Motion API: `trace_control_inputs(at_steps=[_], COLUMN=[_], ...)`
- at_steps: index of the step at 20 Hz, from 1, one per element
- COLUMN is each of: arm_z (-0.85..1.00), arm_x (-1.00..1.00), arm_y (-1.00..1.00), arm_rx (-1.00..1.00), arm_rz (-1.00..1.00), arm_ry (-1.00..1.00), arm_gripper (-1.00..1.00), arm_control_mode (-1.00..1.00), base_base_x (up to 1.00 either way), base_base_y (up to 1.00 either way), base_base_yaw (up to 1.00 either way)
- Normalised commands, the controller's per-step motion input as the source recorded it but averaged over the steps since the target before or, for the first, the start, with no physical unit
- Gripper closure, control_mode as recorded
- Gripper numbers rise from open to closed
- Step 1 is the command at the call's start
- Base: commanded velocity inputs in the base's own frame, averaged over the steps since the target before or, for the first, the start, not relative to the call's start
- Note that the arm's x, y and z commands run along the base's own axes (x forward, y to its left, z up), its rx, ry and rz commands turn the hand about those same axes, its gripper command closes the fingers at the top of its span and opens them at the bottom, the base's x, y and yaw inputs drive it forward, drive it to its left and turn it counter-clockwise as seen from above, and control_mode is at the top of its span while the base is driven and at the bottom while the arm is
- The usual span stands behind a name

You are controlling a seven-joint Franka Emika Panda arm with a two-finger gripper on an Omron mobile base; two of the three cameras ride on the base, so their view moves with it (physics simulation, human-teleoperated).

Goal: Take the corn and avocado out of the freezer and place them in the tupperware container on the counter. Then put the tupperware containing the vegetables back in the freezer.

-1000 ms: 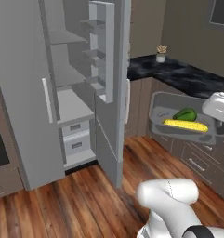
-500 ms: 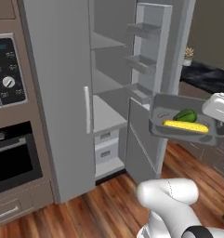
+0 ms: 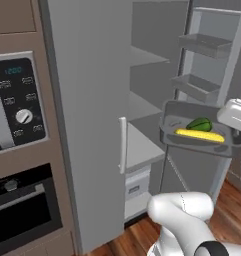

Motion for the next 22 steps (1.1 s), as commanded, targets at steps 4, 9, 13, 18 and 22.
trace_control_inputs(at_steps=[4, 9, 13, 18, 22], arm_z=[0.00, 0.00, 0.00, 0.00, 0.00], arm_x=[0.00, 0.00, 0.00, 0.00, 0.00], arm_y=[0.00, 0.00, 0.00, 0.00, 0.00], arm_rx=[0.00, 0.00, 0.00, 0.00, 0.00], arm_rz=[0.00, 0.00, 0.00, 0.00, 0.00], arm_ry=[0.00, 0.00, 0.00, 0.00, 0.00], arm_gripper=[1.00, 1.00, 1.00, 1.00, 1.00], arm_control_mode=[1.00, 1.00, 1.00, 1.00, 1.00], base_base_x=[0.67, 0.58, 0.65, 0.42, 0.21], base_base_y=[0.26, 0.04, 0.00, -0.09, -0.27], base_base_yaw=[0.00, 0.04, 0.11, 0.08, 0.03])
